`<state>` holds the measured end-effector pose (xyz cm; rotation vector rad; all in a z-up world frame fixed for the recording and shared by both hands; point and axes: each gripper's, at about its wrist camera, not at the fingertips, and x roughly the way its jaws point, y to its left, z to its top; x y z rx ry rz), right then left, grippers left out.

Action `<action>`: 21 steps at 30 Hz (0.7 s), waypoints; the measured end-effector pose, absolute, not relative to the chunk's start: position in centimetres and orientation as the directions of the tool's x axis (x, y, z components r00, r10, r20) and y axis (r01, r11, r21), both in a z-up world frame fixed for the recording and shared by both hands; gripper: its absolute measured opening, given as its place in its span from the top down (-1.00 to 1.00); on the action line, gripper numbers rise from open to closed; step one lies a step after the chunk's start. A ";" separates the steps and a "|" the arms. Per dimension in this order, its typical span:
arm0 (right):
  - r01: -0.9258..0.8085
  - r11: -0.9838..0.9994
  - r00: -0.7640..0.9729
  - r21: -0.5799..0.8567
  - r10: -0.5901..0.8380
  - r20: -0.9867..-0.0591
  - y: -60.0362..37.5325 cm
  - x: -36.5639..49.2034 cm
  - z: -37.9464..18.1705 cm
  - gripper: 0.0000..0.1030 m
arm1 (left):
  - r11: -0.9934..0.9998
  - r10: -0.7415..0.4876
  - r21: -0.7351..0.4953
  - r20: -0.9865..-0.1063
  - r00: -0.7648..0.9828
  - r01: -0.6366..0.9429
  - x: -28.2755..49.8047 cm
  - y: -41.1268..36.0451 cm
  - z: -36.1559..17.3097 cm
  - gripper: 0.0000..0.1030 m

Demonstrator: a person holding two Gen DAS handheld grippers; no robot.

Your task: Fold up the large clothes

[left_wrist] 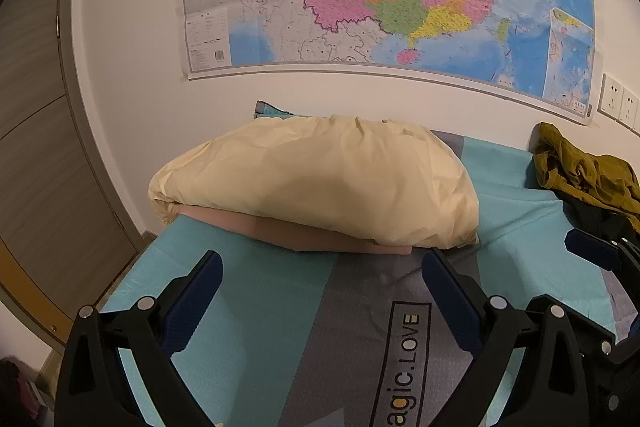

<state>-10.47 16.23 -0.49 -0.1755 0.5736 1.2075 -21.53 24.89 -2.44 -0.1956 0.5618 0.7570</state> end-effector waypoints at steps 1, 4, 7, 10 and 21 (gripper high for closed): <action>-0.917 0.362 0.234 0.170 0.830 -0.506 16.2 -10.5 -0.5 -0.89 | 0.716 0.595 0.029 -0.547 0.588 -0.698 -21.5 24.9 -2.4 -0.87; -0.916 0.361 0.232 0.173 0.831 -0.506 16.2 -10.5 -0.5 -0.89 | 0.717 0.595 0.030 -0.547 0.589 -0.696 -21.5 24.9 -2.5 -0.87; -0.917 0.360 0.231 0.172 0.831 -0.506 16.2 -10.6 -0.4 -0.89 | 0.718 0.594 0.030 -0.547 0.590 -0.695 -21.5 24.9 -2.5 -0.87; -0.916 0.360 0.229 0.175 0.830 -0.509 16.2 -10.5 -0.4 -0.89 | 0.719 0.591 0.028 -0.550 0.590 -0.694 -21.5 25.0 -2.6 -0.87; -0.917 0.357 0.225 0.177 0.830 -0.510 16.2 -10.5 -0.5 -0.89 | 0.716 0.595 0.030 -0.549 0.587 -0.697 -21.6 24.8 -2.6 -0.87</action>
